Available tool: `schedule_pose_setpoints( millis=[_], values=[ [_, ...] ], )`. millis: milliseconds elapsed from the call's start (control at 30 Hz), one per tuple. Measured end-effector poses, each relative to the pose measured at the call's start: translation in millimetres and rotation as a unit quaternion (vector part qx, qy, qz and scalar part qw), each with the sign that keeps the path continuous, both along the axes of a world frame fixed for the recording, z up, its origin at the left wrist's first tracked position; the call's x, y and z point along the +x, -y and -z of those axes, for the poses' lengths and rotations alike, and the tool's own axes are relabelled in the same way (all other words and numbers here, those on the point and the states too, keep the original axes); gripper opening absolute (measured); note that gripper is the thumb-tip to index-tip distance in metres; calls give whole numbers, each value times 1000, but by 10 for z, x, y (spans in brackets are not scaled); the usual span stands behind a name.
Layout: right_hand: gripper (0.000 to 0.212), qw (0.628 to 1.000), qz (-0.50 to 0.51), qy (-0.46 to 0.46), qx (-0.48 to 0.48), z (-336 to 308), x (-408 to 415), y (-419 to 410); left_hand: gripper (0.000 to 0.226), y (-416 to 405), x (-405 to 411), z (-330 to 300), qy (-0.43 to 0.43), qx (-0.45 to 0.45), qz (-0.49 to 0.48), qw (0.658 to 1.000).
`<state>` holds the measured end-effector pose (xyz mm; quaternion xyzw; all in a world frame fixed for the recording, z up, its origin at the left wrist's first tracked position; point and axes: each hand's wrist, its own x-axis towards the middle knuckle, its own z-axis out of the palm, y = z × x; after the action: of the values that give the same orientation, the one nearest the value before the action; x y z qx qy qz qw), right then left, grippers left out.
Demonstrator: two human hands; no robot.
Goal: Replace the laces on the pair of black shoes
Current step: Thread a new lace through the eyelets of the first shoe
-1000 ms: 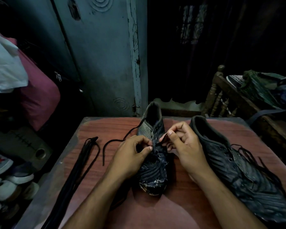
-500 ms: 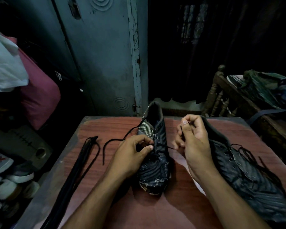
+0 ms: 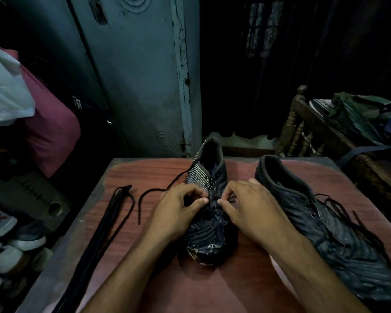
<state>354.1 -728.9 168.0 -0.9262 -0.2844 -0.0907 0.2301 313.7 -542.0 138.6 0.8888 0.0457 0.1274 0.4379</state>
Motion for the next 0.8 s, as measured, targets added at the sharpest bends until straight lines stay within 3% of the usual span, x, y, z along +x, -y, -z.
schedule_pose_setpoints(
  millis=[133,233,300,400,433,533,667,733,800],
  values=[
    [12,999,-24,4,31,11,31,50,6,-10,9,31,-7,-10,-3,1000],
    [16,970,-27,-104,220,43,40,14,6,-11,10,20,-7,-5,-4,1000],
    [20,900,-11,-212,381,16,39,-27,7,-8,5,16,-7,-8,-1,1000],
    [17,726,-11,-352,591,-126,-16,-66,7,-12,-2,13,-11,-3,0,1000],
    [17,689,-12,-368,625,-156,-24,-67,7,-14,2,13,-13,-3,-1,1000],
    [22,647,-21,-355,675,-155,4,-62,7,-8,0,-1,-13,-4,0,1000],
    [22,706,15,-293,645,-69,59,-41,6,-3,0,-10,-16,-12,0,1000],
    [19,796,22,-213,566,-3,72,-27,5,2,-9,-20,-12,-17,0,1000],
    [14,914,18,-83,397,70,55,-24,6,7,-25,-42,-9,-27,2,1000]
  ],
)
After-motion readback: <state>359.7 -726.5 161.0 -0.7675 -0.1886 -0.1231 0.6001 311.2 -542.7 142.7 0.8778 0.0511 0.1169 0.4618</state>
